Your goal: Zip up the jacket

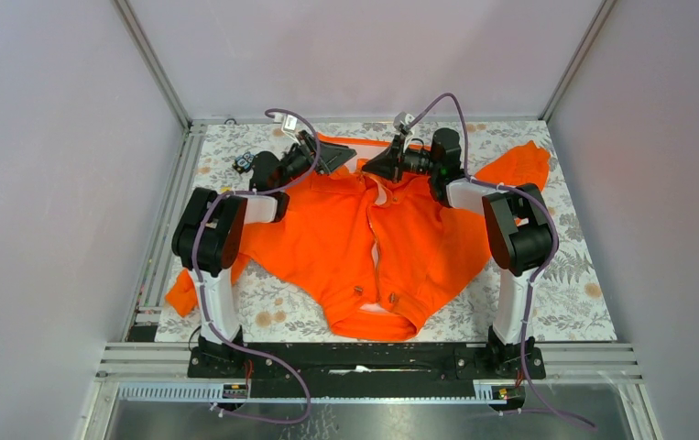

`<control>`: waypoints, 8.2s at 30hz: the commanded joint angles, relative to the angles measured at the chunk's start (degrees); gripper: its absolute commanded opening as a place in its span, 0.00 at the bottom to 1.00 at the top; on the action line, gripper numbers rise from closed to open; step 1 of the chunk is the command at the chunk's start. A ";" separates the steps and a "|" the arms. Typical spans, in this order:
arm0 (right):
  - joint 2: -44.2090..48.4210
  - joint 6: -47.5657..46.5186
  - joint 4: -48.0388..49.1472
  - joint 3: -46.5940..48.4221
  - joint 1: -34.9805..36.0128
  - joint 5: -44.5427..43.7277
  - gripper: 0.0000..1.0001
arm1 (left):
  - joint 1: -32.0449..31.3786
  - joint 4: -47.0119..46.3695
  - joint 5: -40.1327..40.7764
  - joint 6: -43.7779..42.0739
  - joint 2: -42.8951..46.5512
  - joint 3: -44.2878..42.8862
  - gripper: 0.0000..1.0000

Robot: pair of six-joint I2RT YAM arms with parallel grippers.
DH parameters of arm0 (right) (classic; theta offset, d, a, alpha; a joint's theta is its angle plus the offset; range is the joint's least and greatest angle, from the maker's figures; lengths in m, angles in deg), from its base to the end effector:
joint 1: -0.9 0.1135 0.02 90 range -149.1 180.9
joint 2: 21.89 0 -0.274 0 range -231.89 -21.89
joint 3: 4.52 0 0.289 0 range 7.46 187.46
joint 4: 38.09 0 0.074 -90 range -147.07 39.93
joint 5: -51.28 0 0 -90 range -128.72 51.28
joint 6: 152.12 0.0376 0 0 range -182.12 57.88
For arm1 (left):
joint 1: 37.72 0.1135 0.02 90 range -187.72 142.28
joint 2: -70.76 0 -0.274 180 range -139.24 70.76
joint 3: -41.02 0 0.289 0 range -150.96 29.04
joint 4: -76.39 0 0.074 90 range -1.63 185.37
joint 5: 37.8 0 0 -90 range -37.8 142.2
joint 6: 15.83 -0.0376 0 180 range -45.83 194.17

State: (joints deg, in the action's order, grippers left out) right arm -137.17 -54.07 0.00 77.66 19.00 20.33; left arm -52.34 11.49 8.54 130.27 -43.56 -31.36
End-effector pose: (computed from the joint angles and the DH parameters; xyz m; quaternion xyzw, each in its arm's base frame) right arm 0.4387 0.1773 0.2116 -0.4134 0.5538 0.4695 0.5495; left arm 0.4202 -0.1364 0.2095 0.1084 0.5892 -0.6153 0.5123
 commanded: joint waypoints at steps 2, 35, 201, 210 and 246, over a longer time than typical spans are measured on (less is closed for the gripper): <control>0.55 -1.27 1.92 0.12 -0.02 -1.02 0.00 | -2.37 8.11 5.67 -7.31 4.39 -0.69 0.70; 1.12 -1.27 3.87 -1.18 0.02 -3.58 0.00 | -5.87 16.41 5.87 -13.89 1.39 -3.88 0.40; 3.05 43.66 -24.47 -4.68 6.40 -29.81 0.00 | -2.05 74.51 23.63 -28.62 8.75 -28.67 0.99; 4.43 43.93 -22.75 -6.76 6.41 -32.03 0.00 | -11.63 78.53 41.90 -18.85 18.04 -14.19 0.70; 18.35 53.33 -23.12 -27.25 11.59 -27.44 0.00 | -6.43 73.83 43.97 -26.02 -14.11 -50.14 0.00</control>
State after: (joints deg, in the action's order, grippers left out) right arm -123.82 -3.69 -20.77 56.19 27.81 -12.15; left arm -62.54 94.74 49.23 107.32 -55.27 -72.63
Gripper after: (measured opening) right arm 0.022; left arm 0.032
